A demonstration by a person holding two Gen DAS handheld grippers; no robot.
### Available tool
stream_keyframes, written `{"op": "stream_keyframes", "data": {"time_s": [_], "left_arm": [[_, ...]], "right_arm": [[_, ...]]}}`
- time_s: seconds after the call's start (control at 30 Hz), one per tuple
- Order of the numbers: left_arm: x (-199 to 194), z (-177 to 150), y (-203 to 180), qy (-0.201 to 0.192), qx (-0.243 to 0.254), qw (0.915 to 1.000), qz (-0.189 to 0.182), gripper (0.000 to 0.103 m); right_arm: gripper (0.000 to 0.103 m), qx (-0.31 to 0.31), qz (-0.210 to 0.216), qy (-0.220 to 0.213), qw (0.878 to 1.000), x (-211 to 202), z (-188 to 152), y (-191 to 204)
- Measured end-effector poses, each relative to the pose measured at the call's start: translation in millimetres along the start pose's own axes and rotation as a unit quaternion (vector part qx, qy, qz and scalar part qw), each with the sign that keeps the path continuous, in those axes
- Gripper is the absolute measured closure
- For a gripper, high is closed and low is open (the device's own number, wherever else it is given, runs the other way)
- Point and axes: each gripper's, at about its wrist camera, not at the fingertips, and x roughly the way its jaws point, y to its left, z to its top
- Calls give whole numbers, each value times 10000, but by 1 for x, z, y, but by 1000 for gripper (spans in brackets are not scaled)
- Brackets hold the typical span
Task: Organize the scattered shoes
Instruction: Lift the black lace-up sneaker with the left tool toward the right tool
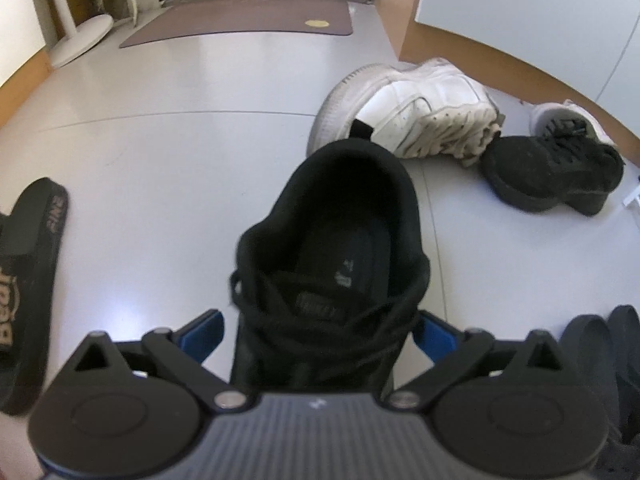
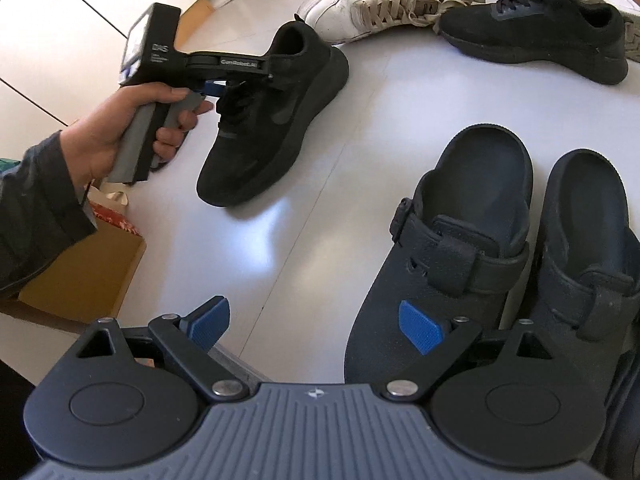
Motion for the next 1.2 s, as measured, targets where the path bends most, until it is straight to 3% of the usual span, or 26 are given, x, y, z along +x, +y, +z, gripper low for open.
{"op": "stream_keyframes", "data": {"time_s": [0.07, 0.5, 0.9, 1.2], "left_arm": [[-1, -3, 0, -24, -41, 10000, 6, 2], [-9, -19, -18, -235, 856, 9958, 209, 24], [-16, -45, -53, -135, 1383, 9901, -169, 24], [-27, -64, -68, 32, 1453, 9889, -316, 24]], "right_arm": [[8, -4, -33, -6, 10000, -1, 2, 0], [8, 49, -119, 173, 9998, 7, -1, -4], [8, 149, -136, 160, 9997, 8, 1, -5], [8, 96, -272, -101, 9995, -1, 3, -5]]}}
